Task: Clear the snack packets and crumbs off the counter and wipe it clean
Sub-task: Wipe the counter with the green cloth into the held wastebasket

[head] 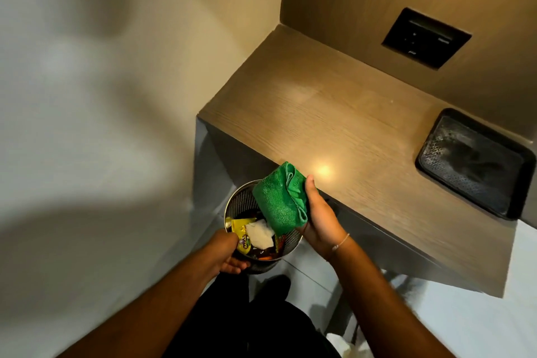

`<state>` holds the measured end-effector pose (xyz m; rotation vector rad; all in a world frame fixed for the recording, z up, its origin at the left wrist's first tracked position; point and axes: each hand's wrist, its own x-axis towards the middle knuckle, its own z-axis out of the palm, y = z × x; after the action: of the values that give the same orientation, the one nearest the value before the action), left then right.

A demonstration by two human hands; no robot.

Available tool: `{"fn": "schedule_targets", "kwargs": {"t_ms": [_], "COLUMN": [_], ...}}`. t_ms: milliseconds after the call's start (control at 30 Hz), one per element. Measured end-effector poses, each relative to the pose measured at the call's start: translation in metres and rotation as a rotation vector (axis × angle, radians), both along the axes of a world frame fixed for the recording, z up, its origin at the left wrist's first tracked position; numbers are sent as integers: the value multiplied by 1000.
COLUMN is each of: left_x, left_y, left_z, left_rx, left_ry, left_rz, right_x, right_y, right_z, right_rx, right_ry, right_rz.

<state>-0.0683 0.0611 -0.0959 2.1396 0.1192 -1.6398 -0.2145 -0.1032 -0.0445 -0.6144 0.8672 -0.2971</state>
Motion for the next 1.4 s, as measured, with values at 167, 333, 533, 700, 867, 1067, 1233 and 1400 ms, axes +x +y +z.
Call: {"fn": "schedule_targets", "kwargs": {"t_ms": [167, 333, 533, 700, 867, 1067, 1233, 1400], "left_x": [-2, -5, 0, 4, 12, 38, 63, 82], "left_y": [16, 34, 56, 76, 88, 77, 67, 54], "left_z": [-2, -5, -24, -85, -207, -344, -426, -470], "left_rx": [0, -5, -39, -80, -7, 26, 27, 2], "left_ry": [15, 22, 51, 99, 198, 239, 277, 250], "left_rz": [55, 96, 121, 204, 324, 399, 368, 385], "right_x": [1, 10, 24, 38, 46, 61, 77, 94], "right_y": [12, 23, 35, 48, 66, 89, 101, 100], "right_z": [-12, -30, -49, -92, -189, -300, -367, -417], "right_rx": [-32, -35, 19, 60, 155, 230, 159, 175], "right_ry": [31, 102, 189, 258, 375, 336, 348, 319], "right_rz": [-9, 0, -23, -62, -80, -62, -127, -119]}}
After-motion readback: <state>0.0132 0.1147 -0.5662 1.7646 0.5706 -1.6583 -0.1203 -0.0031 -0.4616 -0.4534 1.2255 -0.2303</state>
